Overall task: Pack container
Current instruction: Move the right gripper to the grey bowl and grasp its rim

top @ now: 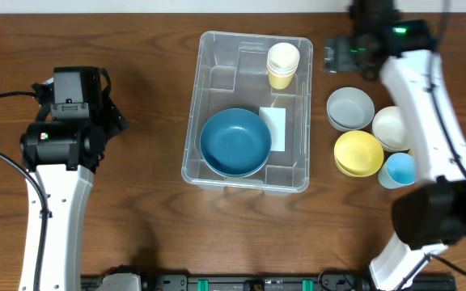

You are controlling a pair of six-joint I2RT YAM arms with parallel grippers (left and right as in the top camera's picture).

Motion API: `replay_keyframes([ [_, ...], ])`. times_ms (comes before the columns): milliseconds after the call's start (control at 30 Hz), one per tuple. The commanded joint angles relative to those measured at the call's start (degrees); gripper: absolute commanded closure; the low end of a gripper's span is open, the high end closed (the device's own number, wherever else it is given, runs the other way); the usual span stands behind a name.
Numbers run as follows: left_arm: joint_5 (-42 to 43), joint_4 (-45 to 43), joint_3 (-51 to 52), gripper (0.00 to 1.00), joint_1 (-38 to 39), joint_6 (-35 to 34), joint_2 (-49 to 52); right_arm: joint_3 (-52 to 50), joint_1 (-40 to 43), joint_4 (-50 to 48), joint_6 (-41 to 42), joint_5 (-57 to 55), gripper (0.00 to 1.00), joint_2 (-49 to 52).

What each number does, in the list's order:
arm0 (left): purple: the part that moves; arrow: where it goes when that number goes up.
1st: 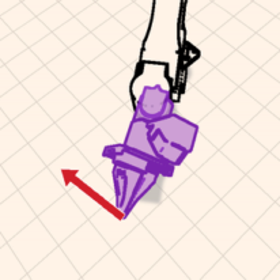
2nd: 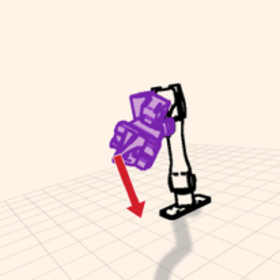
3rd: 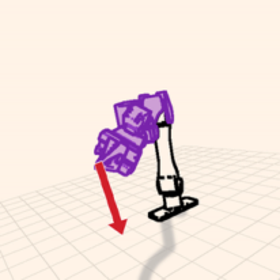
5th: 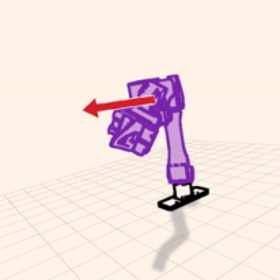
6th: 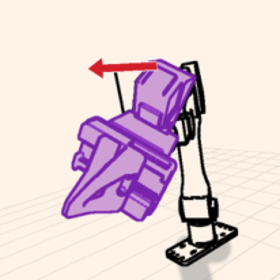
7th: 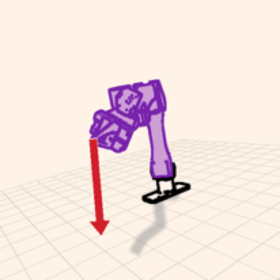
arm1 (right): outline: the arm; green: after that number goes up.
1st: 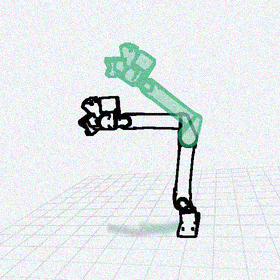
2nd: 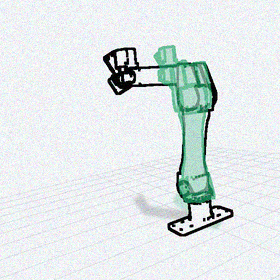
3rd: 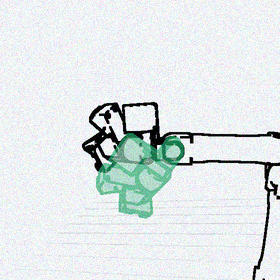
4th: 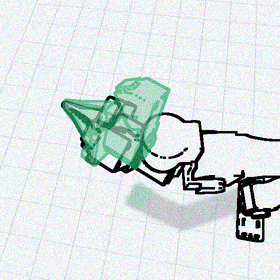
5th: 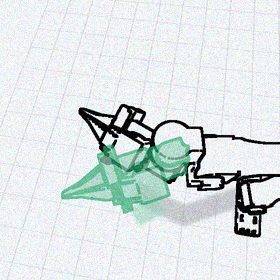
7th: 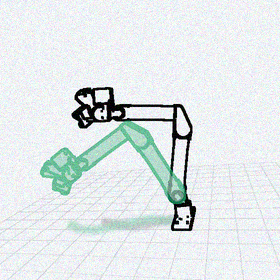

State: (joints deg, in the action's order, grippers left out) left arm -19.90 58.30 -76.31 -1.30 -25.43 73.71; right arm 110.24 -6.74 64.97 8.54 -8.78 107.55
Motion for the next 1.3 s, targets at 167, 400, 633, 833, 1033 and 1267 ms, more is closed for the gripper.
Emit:
replay_keyframes([
  [167, -1.2, 0.2, -0.1, 0.02, -0.2, 0.3, -0.3, -4.5, 4.7, 5.1, -0.5, 2.2, 0.01, -0.7],
  [400, -1.2, 0.2, -0.1, 0.02, -0.2, 0.3, -0.3, -15.3, 7.9, -7.7, -2.4, 4.7, 0.01, -0.7],
  [633, -1.2, 0.2, -0.1, 0.02, -0.2, 0.3, -0.3, -25.8, 11.5, -22.3, -6.6, 7.7, 0.01, -0.7],
  [833, -1.2, 0.2, -0.1, 0.02, -0.2, 0.3, -0.3, -32.0, 13.0, -33.3, -11.9, 13.1, 0.01, -0.5],
  [1033, -1.2, 0.2, -0.1, 0.02, -0.2, 0.3, -0.3, -35.2, 13.3, -39.1, -12.1, 13.7, 0.04, 0.5],
  [1267, -1.2, 0.2, -0.1, 0.02, -0.2, 0.3, -0.3, -35.2, 13.8, -40.8, -12.5, 13.7, 0.1, 5.3],
])
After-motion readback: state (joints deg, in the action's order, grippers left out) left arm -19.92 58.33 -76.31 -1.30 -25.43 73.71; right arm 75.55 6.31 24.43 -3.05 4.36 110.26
